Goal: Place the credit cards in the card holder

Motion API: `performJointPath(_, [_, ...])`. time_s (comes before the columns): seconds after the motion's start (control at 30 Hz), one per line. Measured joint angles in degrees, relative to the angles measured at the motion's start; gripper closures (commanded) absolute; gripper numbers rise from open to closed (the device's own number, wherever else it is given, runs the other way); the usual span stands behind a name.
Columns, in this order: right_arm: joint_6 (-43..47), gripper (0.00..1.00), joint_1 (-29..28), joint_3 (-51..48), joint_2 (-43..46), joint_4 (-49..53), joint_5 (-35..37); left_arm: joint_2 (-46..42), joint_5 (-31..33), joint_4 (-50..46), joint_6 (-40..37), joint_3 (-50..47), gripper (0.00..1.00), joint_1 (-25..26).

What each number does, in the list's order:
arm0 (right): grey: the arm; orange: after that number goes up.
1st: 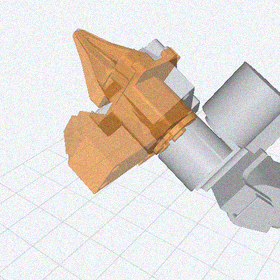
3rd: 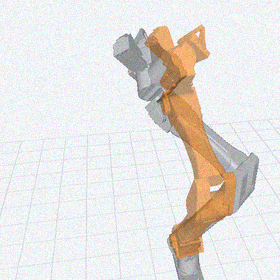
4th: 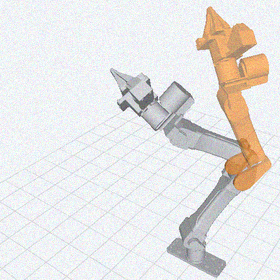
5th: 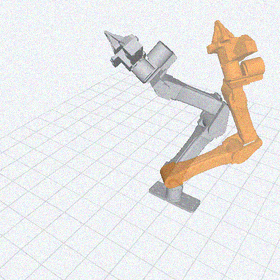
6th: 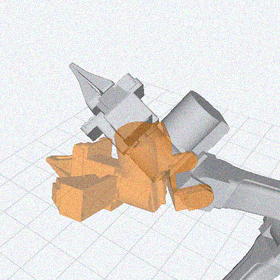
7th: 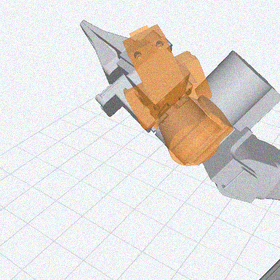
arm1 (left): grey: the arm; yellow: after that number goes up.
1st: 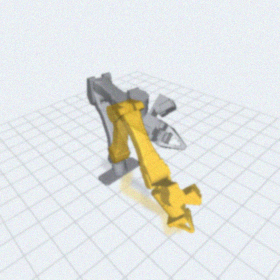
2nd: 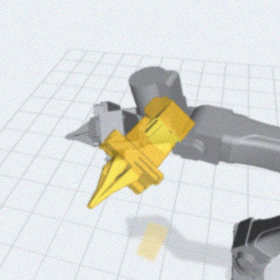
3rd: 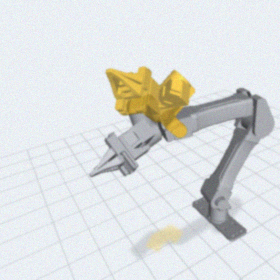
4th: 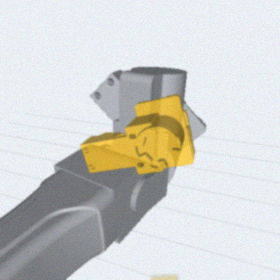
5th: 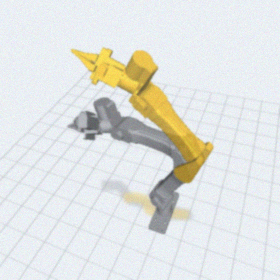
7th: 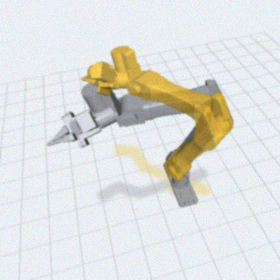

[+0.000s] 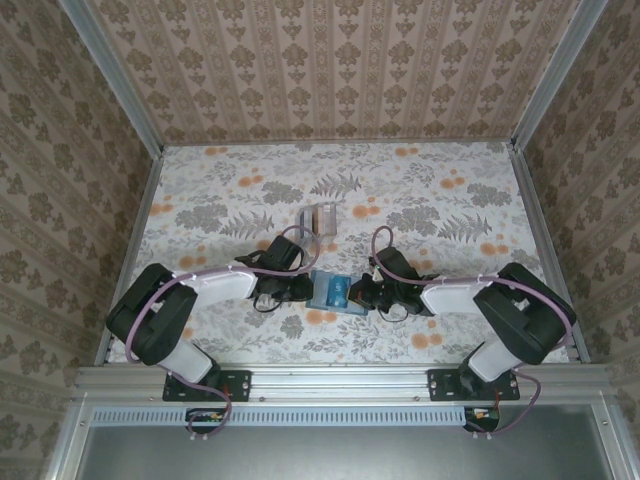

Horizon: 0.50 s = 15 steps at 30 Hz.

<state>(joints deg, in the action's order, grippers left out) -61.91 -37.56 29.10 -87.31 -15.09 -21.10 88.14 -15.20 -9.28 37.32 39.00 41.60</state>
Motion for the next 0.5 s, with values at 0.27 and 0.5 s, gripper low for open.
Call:
performJointPath(0.27, [0.4,1.00,-0.2,0.0,3.2,4.8,2.6,0.0,0.0,0.4,0.0,-0.1,0.83,0.0])
performJointPath(0.5, [-0.1,1.00,-2.1,0.9,0.3,3.4,2.4,-0.2,0.0,0.9,0.2,-0.5,0.84,0.0])
